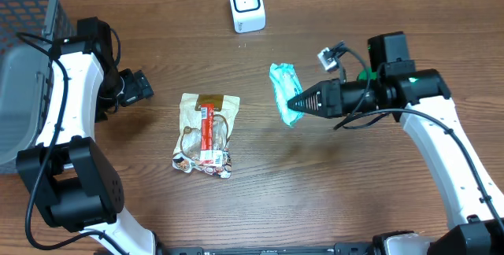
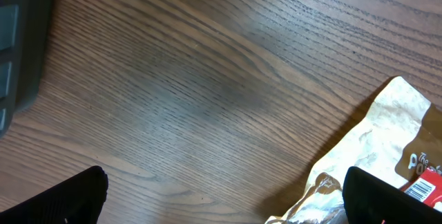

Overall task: Scan the item barcode
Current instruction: 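Lift the wipes packet and carry it toward the scanner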

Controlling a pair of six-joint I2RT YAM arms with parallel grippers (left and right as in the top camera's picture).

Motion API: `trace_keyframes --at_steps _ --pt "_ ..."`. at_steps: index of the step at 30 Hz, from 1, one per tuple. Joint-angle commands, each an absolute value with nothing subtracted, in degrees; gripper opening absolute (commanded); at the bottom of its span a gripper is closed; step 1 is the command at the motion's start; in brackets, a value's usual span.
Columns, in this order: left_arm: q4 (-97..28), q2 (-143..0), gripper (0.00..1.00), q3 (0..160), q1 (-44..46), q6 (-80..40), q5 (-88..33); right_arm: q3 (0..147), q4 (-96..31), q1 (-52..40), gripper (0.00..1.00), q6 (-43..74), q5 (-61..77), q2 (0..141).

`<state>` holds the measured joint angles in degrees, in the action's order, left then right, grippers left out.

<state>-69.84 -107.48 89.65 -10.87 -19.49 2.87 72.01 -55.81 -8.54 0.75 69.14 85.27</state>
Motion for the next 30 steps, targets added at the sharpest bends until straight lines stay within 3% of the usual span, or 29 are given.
trace_keyframes --at_steps 1,24,28,30 --pt "-69.80 -106.39 1.00 90.48 -10.57 -19.27 3.38 72.86 -54.26 -8.23 0.08 -1.98 88.05 84.86" --pt "-69.80 -106.39 1.00 90.48 -10.57 -19.27 3.38 72.88 -52.88 -8.36 0.04 7.31 89.95 81.36" --pt "-69.80 -106.39 1.00 90.48 -10.57 -19.27 3.38 72.88 -48.05 -9.96 0.04 9.85 88.79 81.34" --pt "-69.80 -106.39 1.00 90.48 -10.57 -19.27 3.38 72.88 -41.82 -11.60 0.04 17.21 82.30 81.34"
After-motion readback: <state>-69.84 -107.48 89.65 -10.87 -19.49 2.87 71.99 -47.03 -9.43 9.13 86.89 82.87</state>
